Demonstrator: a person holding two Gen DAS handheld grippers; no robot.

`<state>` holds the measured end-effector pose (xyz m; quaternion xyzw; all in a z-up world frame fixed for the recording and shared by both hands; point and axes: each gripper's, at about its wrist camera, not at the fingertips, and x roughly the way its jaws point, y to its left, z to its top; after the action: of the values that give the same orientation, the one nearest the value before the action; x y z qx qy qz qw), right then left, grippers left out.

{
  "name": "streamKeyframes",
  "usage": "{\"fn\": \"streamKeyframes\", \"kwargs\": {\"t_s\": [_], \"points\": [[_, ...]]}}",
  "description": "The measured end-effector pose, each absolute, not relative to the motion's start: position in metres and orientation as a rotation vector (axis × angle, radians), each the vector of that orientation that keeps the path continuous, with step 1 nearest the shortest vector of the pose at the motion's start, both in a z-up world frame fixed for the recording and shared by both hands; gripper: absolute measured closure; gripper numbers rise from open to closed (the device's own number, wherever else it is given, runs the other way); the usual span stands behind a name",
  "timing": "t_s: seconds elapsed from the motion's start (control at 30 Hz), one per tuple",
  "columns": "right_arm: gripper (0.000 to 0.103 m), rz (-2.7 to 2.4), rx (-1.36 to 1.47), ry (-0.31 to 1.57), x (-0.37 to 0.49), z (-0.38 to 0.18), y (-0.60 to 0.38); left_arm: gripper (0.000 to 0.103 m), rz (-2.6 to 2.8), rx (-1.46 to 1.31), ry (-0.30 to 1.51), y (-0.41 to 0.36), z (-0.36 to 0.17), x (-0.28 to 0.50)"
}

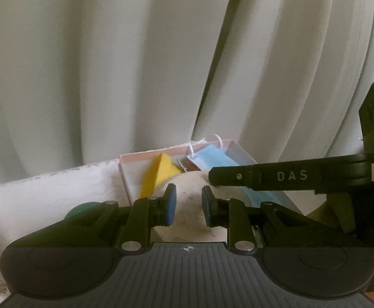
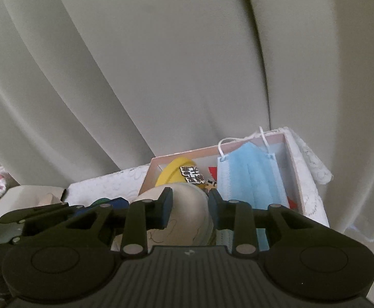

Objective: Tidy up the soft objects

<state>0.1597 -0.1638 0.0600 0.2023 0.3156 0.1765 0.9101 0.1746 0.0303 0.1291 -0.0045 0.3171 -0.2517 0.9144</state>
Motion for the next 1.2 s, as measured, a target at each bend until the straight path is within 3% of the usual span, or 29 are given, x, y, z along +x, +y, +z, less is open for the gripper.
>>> {"fn": "streamKeyframes", "kwargs": {"t_s": [0.3,0.5,0.6,0.67,0.87,1.0,1.2], "points": [[0.072,0.359,0.466,0.633,0.150,0.053,-0.172,0.077,-0.548,0.067,0.572,0.019,0.124,0.166],[0.061,0.276,0.435,0.589,0.126,0.063,-0.166,0.077,-0.571,-0.106,0.577,0.052,0.128,0.160],[0.046,0.206,0.399,0.541,0.107,0.071,-0.167,0.077,-0.531,-0.157,0.499,0.078,0.138,0.141],[0.042,0.174,0.405,0.526,0.093,0.075,-0.171,0.077,-0.511,-0.177,0.485,0.094,0.144,0.130],[0.039,0.174,0.417,0.540,0.047,0.071,-0.160,0.077,-0.454,-0.106,0.562,0.130,0.126,0.071],[0.028,0.187,0.332,0.570,0.013,0.056,-0.128,0.077,-0.374,-0.071,0.660,0.146,0.092,0.032],[0.026,0.237,0.279,0.775,0.007,0.007,-0.088,0.077,-0.265,-0.038,0.773,0.148,0.054,0.009]]}}
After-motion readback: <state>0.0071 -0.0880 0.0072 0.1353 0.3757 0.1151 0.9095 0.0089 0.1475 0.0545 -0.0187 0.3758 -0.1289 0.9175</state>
